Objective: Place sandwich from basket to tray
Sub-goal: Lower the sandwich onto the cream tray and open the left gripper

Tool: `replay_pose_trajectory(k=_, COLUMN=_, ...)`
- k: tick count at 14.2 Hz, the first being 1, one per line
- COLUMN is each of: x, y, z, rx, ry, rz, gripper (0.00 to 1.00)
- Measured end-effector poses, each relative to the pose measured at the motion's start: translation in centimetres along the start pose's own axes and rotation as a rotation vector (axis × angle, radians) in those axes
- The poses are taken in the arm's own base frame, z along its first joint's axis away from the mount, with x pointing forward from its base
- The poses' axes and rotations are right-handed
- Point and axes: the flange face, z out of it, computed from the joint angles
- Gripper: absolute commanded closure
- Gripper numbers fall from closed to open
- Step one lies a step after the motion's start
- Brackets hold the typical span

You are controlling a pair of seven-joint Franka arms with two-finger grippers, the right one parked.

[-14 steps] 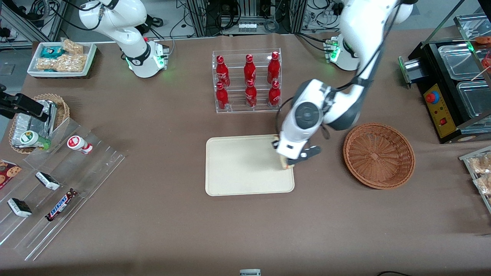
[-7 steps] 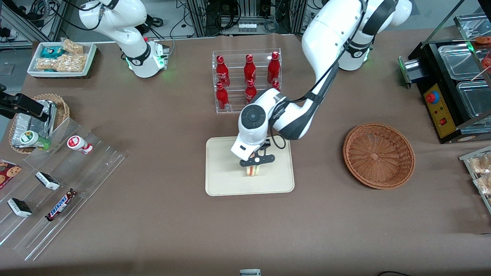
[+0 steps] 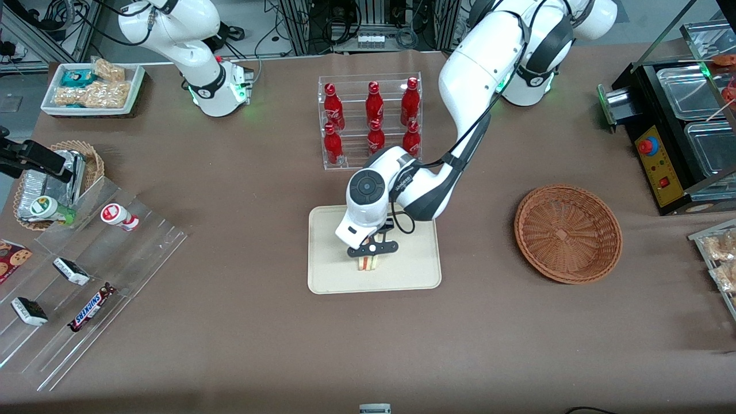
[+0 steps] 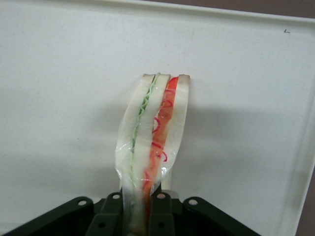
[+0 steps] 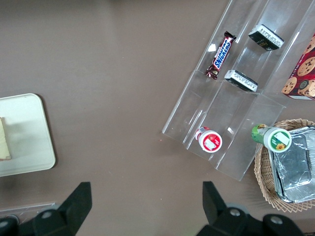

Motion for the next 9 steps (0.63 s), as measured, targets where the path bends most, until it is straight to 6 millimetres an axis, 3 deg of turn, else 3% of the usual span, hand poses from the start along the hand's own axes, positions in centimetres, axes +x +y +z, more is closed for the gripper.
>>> replay_pose_trajectory(k=1, x=0.1, y=0.1, z=-0.2, rx=-0.003, ry=0.002, rz=-0.014, gripper=0.00)
replay_pose_trajectory(k=3, x=0.4, y=0.2, z=-1.0, rx=-0.014, ry=0.012, rz=-0.041, gripper=0.00)
replay_pose_trajectory(k=5, x=0.7, y=0.3, z=-3.1, rx=-0.022, ry=0.020, rz=-0.052, gripper=0.00)
replay_pose_trajectory(k=9, x=-0.1, y=-0.3, z=-12.9, rx=-0.013, ry=0.035, rz=-0.041, gripper=0.00)
